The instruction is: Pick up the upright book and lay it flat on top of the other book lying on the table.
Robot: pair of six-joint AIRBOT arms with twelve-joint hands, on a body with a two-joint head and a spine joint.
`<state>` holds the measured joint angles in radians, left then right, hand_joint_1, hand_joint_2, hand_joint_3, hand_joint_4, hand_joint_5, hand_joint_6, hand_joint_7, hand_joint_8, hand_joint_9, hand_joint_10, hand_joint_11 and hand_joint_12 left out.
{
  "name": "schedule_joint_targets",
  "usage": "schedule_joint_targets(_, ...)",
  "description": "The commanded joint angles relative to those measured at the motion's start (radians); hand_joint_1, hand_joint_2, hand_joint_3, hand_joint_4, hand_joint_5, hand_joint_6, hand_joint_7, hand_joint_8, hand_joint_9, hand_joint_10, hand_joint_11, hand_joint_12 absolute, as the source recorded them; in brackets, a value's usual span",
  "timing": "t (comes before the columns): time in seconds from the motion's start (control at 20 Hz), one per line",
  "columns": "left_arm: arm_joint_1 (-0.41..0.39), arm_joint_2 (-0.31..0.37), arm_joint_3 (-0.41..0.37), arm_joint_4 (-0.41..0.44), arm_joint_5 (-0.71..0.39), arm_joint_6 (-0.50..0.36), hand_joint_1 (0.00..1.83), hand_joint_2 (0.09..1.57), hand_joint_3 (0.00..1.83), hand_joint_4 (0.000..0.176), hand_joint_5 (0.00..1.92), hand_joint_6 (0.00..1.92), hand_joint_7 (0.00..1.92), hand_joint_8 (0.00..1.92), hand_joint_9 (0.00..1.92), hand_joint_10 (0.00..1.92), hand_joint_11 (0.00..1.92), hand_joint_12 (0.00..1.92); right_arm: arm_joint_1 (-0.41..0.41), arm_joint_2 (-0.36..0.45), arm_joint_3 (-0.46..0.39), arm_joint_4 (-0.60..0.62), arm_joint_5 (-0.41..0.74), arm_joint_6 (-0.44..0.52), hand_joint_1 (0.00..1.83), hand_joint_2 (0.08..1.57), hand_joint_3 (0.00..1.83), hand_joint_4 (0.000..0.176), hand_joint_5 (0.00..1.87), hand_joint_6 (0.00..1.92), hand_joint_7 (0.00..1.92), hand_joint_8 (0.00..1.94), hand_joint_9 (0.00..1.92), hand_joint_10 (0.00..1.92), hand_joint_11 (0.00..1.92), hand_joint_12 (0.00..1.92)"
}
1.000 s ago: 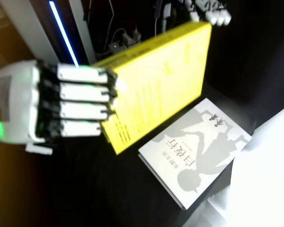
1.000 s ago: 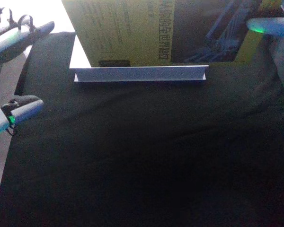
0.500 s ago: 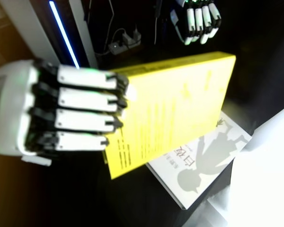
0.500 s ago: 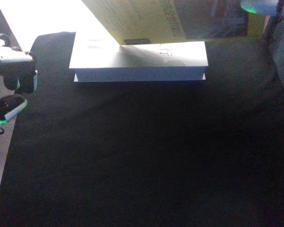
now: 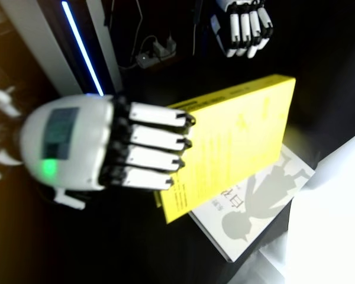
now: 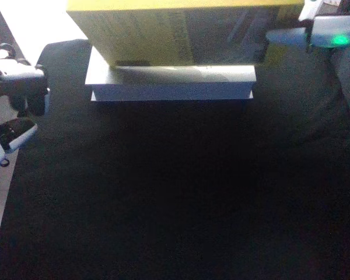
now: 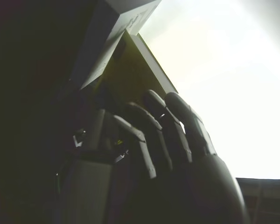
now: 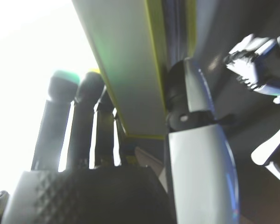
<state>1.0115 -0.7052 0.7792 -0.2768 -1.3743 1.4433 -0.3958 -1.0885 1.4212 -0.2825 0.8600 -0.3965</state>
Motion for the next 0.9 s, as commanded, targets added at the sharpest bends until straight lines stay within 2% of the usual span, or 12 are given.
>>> schedule_joint_targets(0.0, -0.007, 0.002, 0.007, 0.006, -0.130, 0.002, 1.13, 1.26, 0.00, 0.000, 0.67, 1.32, 0.75, 1.49, 0.53, 1.12, 0.25, 1.56, 0.012, 0.003, 0.006, 0.008, 0.051, -0.004, 1.35, 1.29, 0.00, 0.000, 0.70, 1.21, 0.83, 1.38, 0.79, 1.58, 0.69, 1.92)
schedule_joint_targets(0.1, -0.007, 0.000, 0.007, 0.006, -0.131, 0.002, 1.12, 1.27, 0.00, 0.000, 0.65, 1.35, 0.74, 1.50, 0.54, 1.11, 0.26, 1.55, 0.012, -0.008, 0.017, 0.002, 0.011, -0.012, 1.34, 1.30, 0.00, 0.000, 0.62, 1.41, 0.81, 1.36, 0.73, 1.57, 0.67, 1.92)
schedule_joint_targets(0.25, -0.007, 0.000, 0.007, 0.005, -0.131, 0.002, 1.12, 1.27, 0.00, 0.007, 0.66, 1.37, 0.72, 1.49, 0.55, 1.03, 0.25, 1.52, 0.012, -0.013, 0.025, 0.002, 0.000, -0.012, 1.35, 1.30, 0.00, 0.000, 0.66, 1.37, 0.84, 1.31, 0.75, 1.53, 0.66, 1.90)
schedule_joint_targets(0.3, -0.007, 0.000, 0.008, 0.005, -0.131, 0.002, 1.12, 1.27, 0.00, 0.002, 0.66, 1.35, 0.72, 1.50, 0.56, 1.05, 0.27, 1.53, 0.012, -0.013, 0.025, 0.002, 0.000, -0.012, 1.34, 1.32, 0.00, 0.000, 0.62, 1.44, 0.82, 1.34, 0.72, 1.58, 0.63, 1.92)
schedule_joint_targets(0.35, -0.007, 0.000, 0.009, 0.005, -0.131, 0.002, 1.11, 1.27, 0.00, 0.015, 0.67, 1.36, 0.72, 1.48, 0.56, 1.04, 0.29, 1.51, 0.021, -0.013, 0.025, 0.003, 0.001, -0.012, 1.33, 1.34, 0.00, 0.000, 0.58, 1.43, 0.75, 1.47, 0.69, 1.67, 0.73, 1.92)
schedule_joint_targets(0.4, -0.007, 0.000, 0.009, 0.005, -0.131, 0.002, 1.11, 1.27, 0.00, 0.006, 0.65, 1.37, 0.72, 1.49, 0.56, 1.06, 0.25, 1.54, 0.035, -0.013, 0.026, 0.002, 0.001, -0.012, 1.32, 1.35, 0.00, 0.000, 0.52, 1.48, 0.70, 1.53, 0.69, 1.69, 0.80, 1.92)
schedule_joint_targets(0.6, -0.007, -0.001, 0.009, 0.004, -0.131, 0.002, 1.11, 1.27, 0.00, 0.007, 0.67, 1.35, 0.71, 1.51, 0.51, 1.13, 0.24, 1.60, 0.094, -0.013, 0.029, -0.006, 0.000, -0.029, 1.32, 1.35, 0.00, 0.000, 0.51, 1.53, 0.71, 1.52, 0.68, 1.69, 0.78, 1.92)
schedule_joint_targets(0.65, -0.007, -0.001, 0.009, 0.004, -0.131, 0.002, 1.11, 1.27, 0.00, 0.013, 0.68, 1.35, 0.71, 1.50, 0.52, 1.12, 0.26, 1.58, 0.103, -0.013, 0.032, -0.006, 0.000, -0.033, 1.14, 1.41, 0.00, 0.000, 0.51, 1.63, 0.70, 1.60, 0.69, 1.77, 0.67, 1.92)
schedule_joint_targets(0.7, -0.007, -0.001, 0.010, 0.004, -0.131, 0.002, 1.12, 1.27, 0.00, 0.012, 0.68, 1.33, 0.71, 1.51, 0.53, 1.12, 0.29, 1.58, 0.110, -0.013, 0.036, -0.005, 0.000, -0.033, 1.10, 1.43, 0.00, 0.000, 0.51, 1.65, 0.69, 1.61, 0.66, 1.74, 0.57, 1.92)
schedule_joint_targets(0.75, -0.007, -0.001, 0.010, 0.004, -0.131, 0.002, 0.94, 1.24, 0.00, 0.143, 0.73, 1.34, 0.61, 1.07, 0.53, 1.10, 0.28, 1.57, 0.111, -0.013, 0.040, -0.004, 0.000, -0.033, 1.10, 1.42, 0.00, 0.000, 0.53, 1.64, 0.69, 1.59, 0.67, 1.72, 0.54, 1.92)
schedule_joint_targets(0.8, -0.007, -0.002, 0.010, 0.004, -0.130, 0.002, 0.91, 1.23, 0.00, 0.169, 0.73, 1.34, 0.63, 0.87, 0.54, 1.07, 0.29, 1.57, 0.111, -0.013, 0.044, -0.001, -0.007, -0.033, 1.25, 1.39, 0.00, 0.000, 0.55, 1.60, 0.69, 1.50, 0.65, 1.68, 0.51, 1.92)
schedule_joint_targets(0.85, -0.007, -0.002, 0.009, 0.004, -0.129, 0.002, 0.90, 1.23, 0.00, 0.175, 0.74, 1.34, 0.65, 0.78, 0.55, 1.05, 0.28, 1.58, 0.111, -0.013, 0.047, -0.002, -0.032, -0.033, 1.29, 1.37, 0.00, 0.000, 0.59, 1.58, 0.69, 1.47, 0.66, 1.66, 0.55, 1.92)
